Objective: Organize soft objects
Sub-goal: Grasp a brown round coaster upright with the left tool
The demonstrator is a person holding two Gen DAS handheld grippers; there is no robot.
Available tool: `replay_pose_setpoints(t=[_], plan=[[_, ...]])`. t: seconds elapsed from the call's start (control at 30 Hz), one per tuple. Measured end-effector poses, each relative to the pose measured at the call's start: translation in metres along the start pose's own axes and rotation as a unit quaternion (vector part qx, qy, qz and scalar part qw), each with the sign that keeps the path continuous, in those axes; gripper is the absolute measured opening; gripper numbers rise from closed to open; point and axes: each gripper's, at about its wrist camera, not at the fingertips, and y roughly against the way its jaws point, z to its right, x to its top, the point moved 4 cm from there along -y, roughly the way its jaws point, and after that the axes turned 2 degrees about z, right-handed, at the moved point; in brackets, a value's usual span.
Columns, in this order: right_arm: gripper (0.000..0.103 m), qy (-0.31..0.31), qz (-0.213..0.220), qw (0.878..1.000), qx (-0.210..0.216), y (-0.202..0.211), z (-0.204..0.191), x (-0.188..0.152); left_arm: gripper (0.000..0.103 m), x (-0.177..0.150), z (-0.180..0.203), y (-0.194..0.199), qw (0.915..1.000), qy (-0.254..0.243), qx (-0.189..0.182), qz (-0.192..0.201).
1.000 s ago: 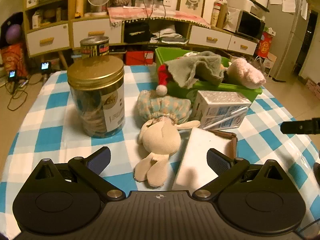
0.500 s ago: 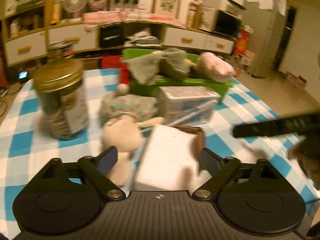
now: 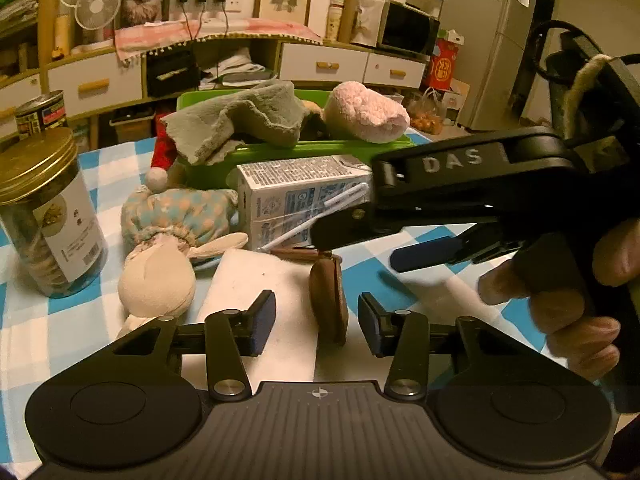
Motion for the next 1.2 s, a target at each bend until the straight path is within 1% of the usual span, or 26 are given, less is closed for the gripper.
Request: replay_pose_setpoints(t=[0.07, 0.1, 0.17, 0.2, 0.23, 0.27, 0.3, 0.33, 0.37, 0.53, 0.63, 1.2], plan=[[0.052, -0.006, -0.002, 1.0, 0.002, -0.004, -0.001, 0.001, 0.04, 0.002, 0.001, -0.001, 1.0, 0.002, -0.004, 0.0], [0.051, -0.006, -0.003, 1.0, 0.001, -0.007, -0.002, 0.001, 0.036, 0.003, 0.003, -0.002, 1.0, 0.002, -0.007, 0.001], [0.045, -0.008, -0.007, 1.0, 0.0, -0.012, -0.004, 0.001, 0.031, 0.003, 0.005, -0.003, 1.0, -0.001, -0.009, 0.0], [0.042, -0.008, -0.008, 1.0, -0.001, -0.014, -0.005, 0.0, 0.026, 0.003, 0.006, -0.004, 1.0, -0.003, -0.008, -0.001], [0.036, -0.009, -0.009, 1.0, -0.002, -0.016, -0.005, 0.0, 0.023, 0.003, 0.007, -0.004, 1.0, -0.004, -0.007, -0.001], [0.033, -0.009, -0.01, 1.0, -0.003, -0.018, -0.006, 0.0, 0.021, 0.003, 0.008, -0.005, 1.0, -0.005, -0.006, -0.002], [0.03, -0.008, -0.011, 1.0, -0.003, -0.019, -0.006, 0.0, 0.017, 0.004, 0.008, -0.005, 1.0, -0.006, -0.006, -0.002], [0.025, -0.007, -0.011, 1.0, -0.003, -0.02, -0.006, 0.0, 0.013, 0.004, 0.009, -0.005, 0.9999, -0.006, -0.008, -0.002], [0.019, -0.006, -0.011, 1.0, -0.003, -0.021, -0.007, 0.0, 0.012, 0.004, 0.009, -0.005, 0.9999, -0.006, -0.01, -0.003], [0.016, -0.001, -0.005, 1.0, -0.006, -0.019, -0.005, 0.0, 0.005, 0.002, 0.011, -0.004, 0.9999, -0.013, -0.01, -0.004], [0.016, -0.008, 0.0, 1.0, -0.009, -0.016, 0.0, 0.002, 0.003, 0.002, 0.01, -0.003, 0.9999, -0.01, -0.011, -0.005], [0.015, -0.04, 0.019, 0.999, -0.011, 0.022, 0.038, 0.01, 0.001, 0.009, -0.002, 0.001, 0.9992, 0.038, -0.016, -0.001]])
